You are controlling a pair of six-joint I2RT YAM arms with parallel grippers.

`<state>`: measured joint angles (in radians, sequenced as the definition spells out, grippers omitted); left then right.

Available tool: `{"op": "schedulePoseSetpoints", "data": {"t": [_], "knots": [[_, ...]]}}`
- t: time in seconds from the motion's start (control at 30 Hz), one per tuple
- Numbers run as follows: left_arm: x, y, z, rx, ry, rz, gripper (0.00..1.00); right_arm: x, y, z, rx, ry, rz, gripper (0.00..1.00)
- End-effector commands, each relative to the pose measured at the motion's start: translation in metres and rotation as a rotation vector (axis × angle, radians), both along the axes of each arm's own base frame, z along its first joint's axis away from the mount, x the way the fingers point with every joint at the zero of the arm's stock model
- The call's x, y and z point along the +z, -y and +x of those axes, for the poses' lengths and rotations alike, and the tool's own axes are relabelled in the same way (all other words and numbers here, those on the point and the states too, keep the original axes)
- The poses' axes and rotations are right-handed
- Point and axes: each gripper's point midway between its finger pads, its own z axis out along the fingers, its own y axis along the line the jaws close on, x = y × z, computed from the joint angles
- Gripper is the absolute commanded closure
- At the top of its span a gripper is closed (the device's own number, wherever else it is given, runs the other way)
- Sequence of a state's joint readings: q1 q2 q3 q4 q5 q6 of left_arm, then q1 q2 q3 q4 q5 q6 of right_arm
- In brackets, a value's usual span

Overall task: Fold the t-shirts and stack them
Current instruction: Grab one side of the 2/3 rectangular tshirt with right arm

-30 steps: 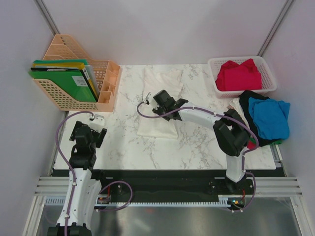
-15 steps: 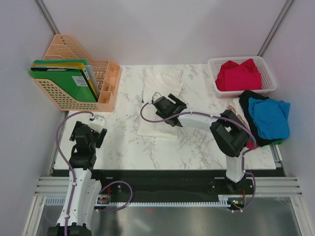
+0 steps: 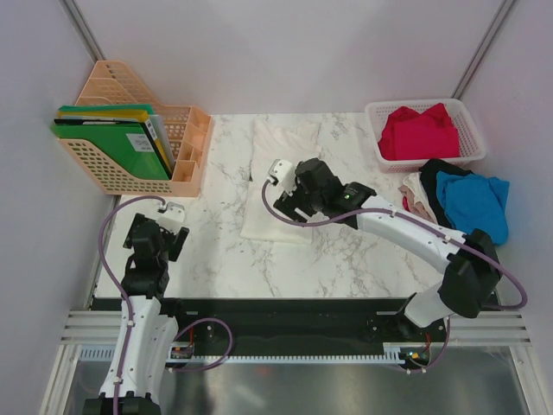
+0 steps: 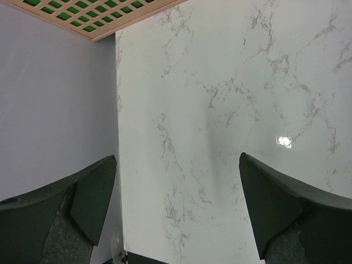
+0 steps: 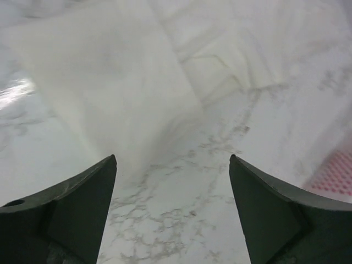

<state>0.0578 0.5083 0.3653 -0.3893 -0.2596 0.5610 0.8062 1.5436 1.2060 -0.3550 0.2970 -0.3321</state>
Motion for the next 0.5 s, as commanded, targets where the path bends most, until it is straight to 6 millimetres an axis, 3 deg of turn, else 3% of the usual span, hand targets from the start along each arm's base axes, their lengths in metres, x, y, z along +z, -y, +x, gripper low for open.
{"op": "schedulePoseSetpoints", "data": {"t": [0.0,0.07,0.13,0.17,0.2,0.27,0.47], "knots": [[0.006,0.001,0.003,0.015,0.033,-0.028,0.0,-0.018,-0.043,-0.123,0.472,-0.518,0.124,0.09],[0.006,0.001,0.003,0.012,0.032,-0.027,0.0,-0.024,-0.05,-0.148,0.539,-0.592,0.099,0.06],[0.005,0.001,0.003,0.016,0.03,-0.027,0.0,-0.035,-0.051,-0.146,0.498,-0.521,0.02,0.05],[0.005,0.001,0.003,0.013,0.027,-0.028,0.0,-0.049,-0.051,-0.159,0.518,-0.496,-0.044,0.05],[0.005,0.001,0.003,0.015,0.03,-0.028,0.0,-0.053,-0.05,-0.142,0.465,-0.39,-0.098,0.05],[0.005,0.001,0.003,0.013,0.03,-0.028,0.0,-0.076,-0.049,-0.147,0.469,-0.393,-0.167,0.05],[0.006,0.0,0.002,0.021,0.031,-0.023,0.0,-0.103,-0.052,-0.129,0.418,-0.36,-0.231,0.05]]}}
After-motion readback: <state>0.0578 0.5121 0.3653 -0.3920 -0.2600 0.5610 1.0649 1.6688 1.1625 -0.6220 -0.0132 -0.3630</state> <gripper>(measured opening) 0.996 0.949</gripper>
